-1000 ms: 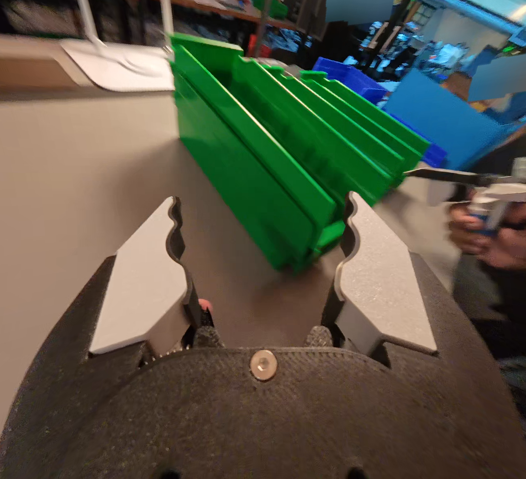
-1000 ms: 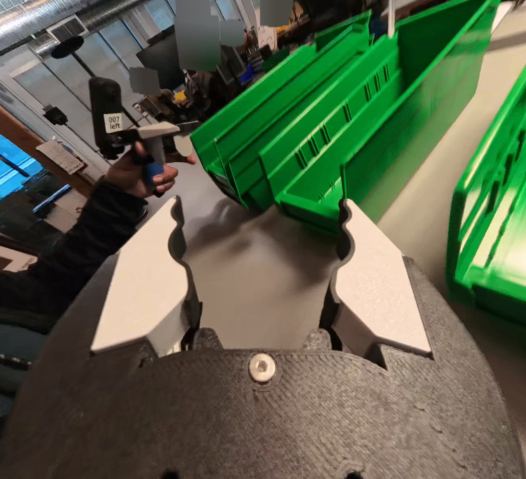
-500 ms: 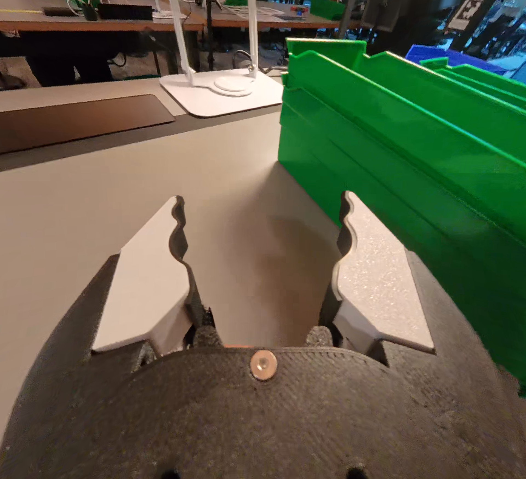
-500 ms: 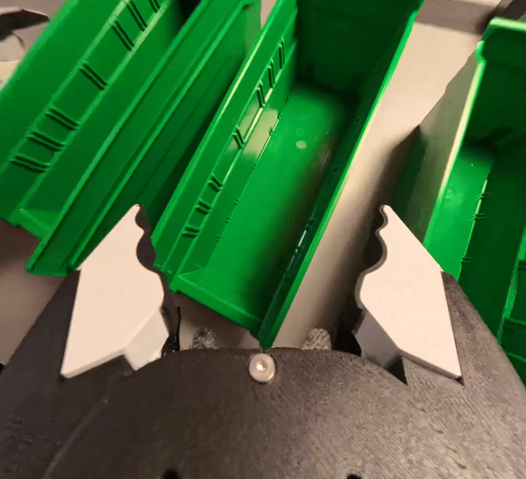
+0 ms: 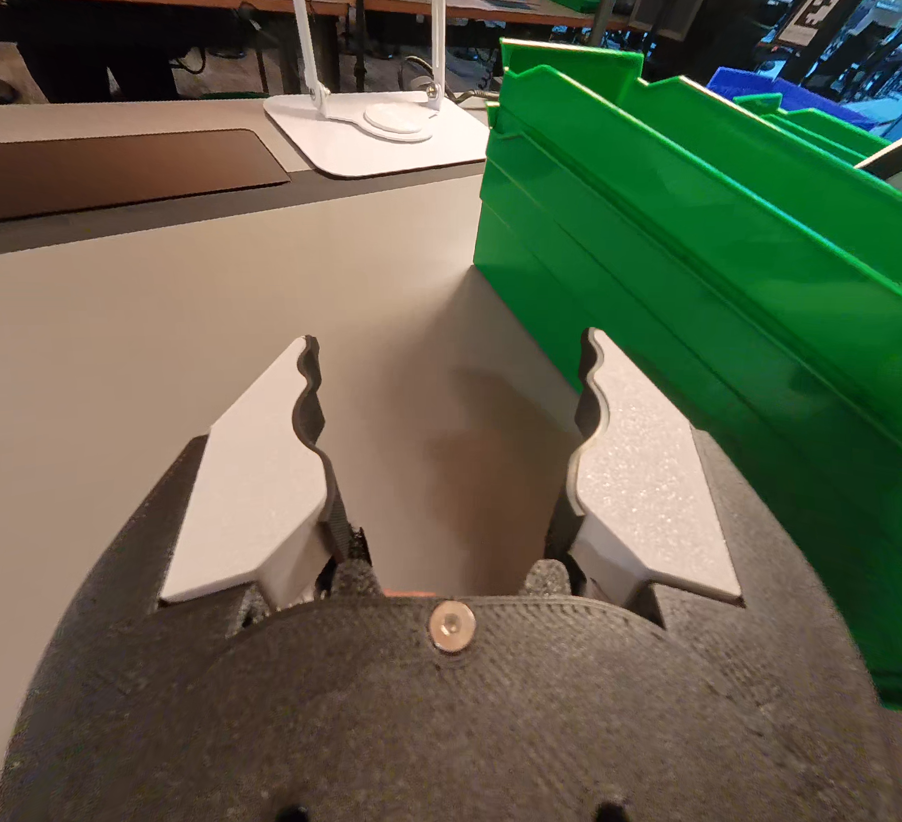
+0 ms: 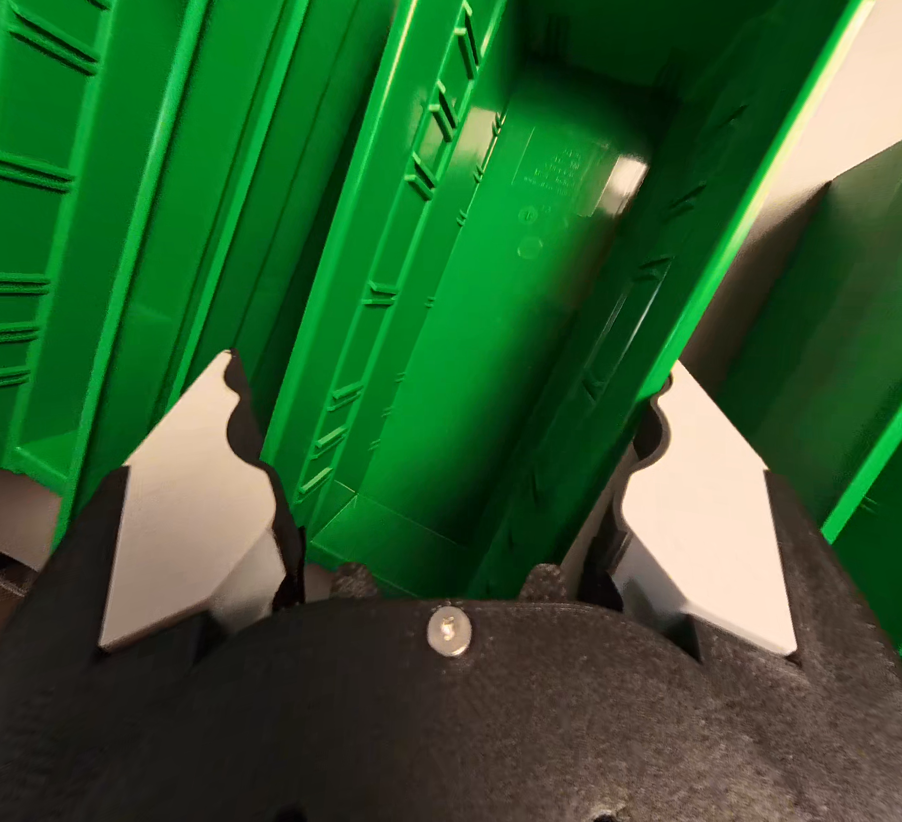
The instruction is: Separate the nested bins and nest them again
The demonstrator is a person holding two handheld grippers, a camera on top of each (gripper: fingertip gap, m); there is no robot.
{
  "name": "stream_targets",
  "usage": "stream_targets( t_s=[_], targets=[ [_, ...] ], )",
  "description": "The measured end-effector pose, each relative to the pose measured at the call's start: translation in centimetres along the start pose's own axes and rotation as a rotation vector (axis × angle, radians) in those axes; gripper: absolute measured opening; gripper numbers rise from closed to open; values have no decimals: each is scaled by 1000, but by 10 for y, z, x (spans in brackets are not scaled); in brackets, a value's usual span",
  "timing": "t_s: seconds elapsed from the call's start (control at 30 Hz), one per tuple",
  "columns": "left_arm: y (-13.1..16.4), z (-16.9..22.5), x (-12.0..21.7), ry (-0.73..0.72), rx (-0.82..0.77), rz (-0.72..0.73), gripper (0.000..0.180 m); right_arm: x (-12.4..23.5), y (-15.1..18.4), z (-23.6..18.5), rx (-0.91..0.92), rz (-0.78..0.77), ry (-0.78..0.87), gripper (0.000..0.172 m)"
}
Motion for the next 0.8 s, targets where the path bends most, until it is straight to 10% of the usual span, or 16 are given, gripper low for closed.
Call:
stream_targets(
  t_s=[0.8],
  targets=[
    [6, 7, 12, 61, 63, -33, 99, -8, -4, 9, 49, -151, 78, 146]
  ],
)
Point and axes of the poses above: each gripper's, where its closed fingertips meet, x back along the fingers, y out of its underside, z = x × y across the jaws, the point moved 6 cm from there along x, back along the fingers, and after that the axes turned 12 degrees about z, right-handed, at the moved point
